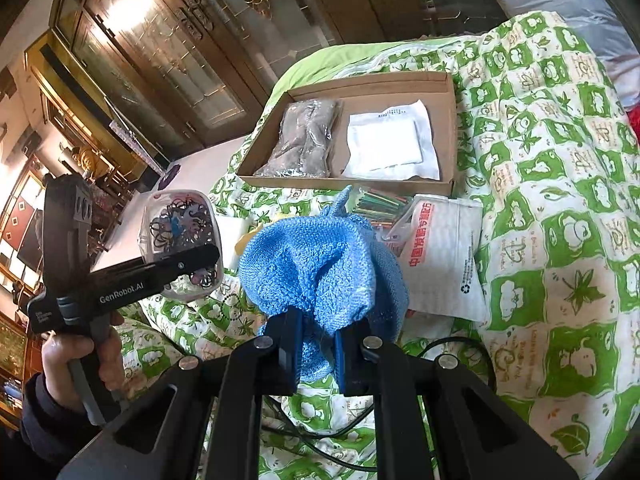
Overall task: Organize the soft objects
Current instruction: 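Carry the pouch and blue towel up toward the cardboard tray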
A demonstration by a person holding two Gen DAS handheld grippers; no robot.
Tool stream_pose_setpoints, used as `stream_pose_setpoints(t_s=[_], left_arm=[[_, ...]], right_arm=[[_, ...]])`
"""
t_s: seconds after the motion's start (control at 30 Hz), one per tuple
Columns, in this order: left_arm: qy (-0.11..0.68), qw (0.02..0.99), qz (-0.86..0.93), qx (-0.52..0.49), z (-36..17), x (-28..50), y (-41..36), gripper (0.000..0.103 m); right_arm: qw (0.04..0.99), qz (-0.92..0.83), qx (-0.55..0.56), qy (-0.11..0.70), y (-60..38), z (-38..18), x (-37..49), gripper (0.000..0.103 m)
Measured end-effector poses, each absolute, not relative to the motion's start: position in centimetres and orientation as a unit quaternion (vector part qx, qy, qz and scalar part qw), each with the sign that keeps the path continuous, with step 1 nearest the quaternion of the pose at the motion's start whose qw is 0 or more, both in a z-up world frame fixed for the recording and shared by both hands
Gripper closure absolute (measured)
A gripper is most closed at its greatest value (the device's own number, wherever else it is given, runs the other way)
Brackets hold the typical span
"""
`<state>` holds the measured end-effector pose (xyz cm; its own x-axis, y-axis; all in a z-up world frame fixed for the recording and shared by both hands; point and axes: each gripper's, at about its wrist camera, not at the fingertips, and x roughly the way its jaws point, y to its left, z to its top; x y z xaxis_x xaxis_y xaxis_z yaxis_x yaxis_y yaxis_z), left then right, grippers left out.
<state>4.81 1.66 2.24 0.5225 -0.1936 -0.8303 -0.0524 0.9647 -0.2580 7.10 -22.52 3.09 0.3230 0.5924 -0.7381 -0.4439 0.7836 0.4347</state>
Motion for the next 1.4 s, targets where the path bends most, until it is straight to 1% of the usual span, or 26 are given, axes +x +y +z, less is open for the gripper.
stream_pose_setpoints(t_s=[0.83,1.4], left_arm=[[0.501,0.862,-0.032,-0.070,2.5,9.8,0.0,0.074],[0.490,0.869,-0.019,-0.068,3.9,16.3,0.8,0.074]], right_arm=[[0.825,0.290,0.044,0.483,-22.7,3.8,14.3,0.092],[0.848,0.255,0.069,0.460,-21.8,3.4,22.0,0.092]])
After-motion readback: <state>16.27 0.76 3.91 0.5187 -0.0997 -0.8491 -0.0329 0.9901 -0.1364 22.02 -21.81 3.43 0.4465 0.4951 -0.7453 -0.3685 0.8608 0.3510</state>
